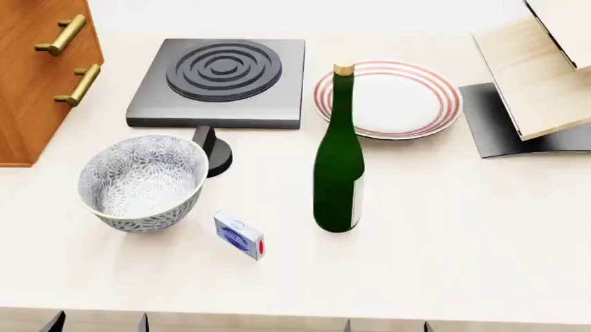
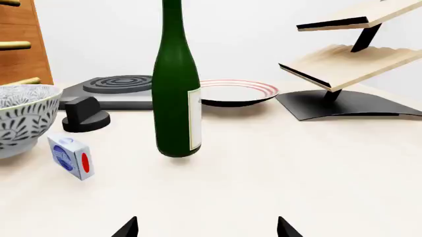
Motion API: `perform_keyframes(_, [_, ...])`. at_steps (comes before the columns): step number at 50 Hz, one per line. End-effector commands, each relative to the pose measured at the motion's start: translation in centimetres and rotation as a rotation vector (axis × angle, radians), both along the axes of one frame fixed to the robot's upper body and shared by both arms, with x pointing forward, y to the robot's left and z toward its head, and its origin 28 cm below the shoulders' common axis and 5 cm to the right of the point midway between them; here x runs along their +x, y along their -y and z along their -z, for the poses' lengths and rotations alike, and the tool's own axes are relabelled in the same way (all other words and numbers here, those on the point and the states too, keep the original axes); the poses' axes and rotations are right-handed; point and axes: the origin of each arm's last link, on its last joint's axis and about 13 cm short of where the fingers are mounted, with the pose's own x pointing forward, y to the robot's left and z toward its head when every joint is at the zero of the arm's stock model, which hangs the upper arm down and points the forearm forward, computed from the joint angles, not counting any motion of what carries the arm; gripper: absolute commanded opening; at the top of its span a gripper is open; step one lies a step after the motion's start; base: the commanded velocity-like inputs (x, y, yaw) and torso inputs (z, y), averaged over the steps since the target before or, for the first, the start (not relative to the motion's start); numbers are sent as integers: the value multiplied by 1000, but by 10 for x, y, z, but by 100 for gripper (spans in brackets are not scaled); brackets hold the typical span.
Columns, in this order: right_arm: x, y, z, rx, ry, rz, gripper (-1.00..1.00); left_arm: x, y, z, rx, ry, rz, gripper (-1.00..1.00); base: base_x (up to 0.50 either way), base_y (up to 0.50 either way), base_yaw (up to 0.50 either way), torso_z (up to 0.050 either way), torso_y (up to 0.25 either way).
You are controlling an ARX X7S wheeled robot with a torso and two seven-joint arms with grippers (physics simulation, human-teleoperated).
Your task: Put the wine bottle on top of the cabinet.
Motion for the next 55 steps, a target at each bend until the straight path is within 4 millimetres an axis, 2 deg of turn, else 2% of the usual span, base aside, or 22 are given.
perform_keyframes(1, [0,0,0,0,0,0,100,0,0,0,0,0,0,100,0,0,0,0,0])
perform_keyframes(13, [0,0,0,-2,-4,0,100,0,0,1,4,-6,7,100,0,0,0,0,0])
perform_keyframes(16, [1,0,1,-3,-6,0,100,0,1,3,65,-42,10,100,0,0,0,0,0])
perform_keyframes(18, [1,0,1,-2,-5,0,100,0,-1,-3,-23,19,1,100,0,0,0,0,0])
perform_keyframes(19, [1,0,1,-1,-3,-1,100,0,-1,-2,-27,-5,-9,100,0,0,0,0,0])
perform_keyframes(41, [-2,0,-3,0,14,14,100,-2,0,-4,11,29,20,100,0,0,0,0,0])
perform_keyframes(47, [-3,1,-5,-20,31,18,100,-6,2,-9,45,50,46,100,0,0,0,0,0])
perform_keyframes(53, [-3,0,-15,-23,63,14,100,-11,4,-27,52,101,63,100,0,0,0,0,0])
perform_keyframes(55, [-3,0,-18,-21,71,14,100,-10,5,-26,50,101,66,100,0,0,0,0,0])
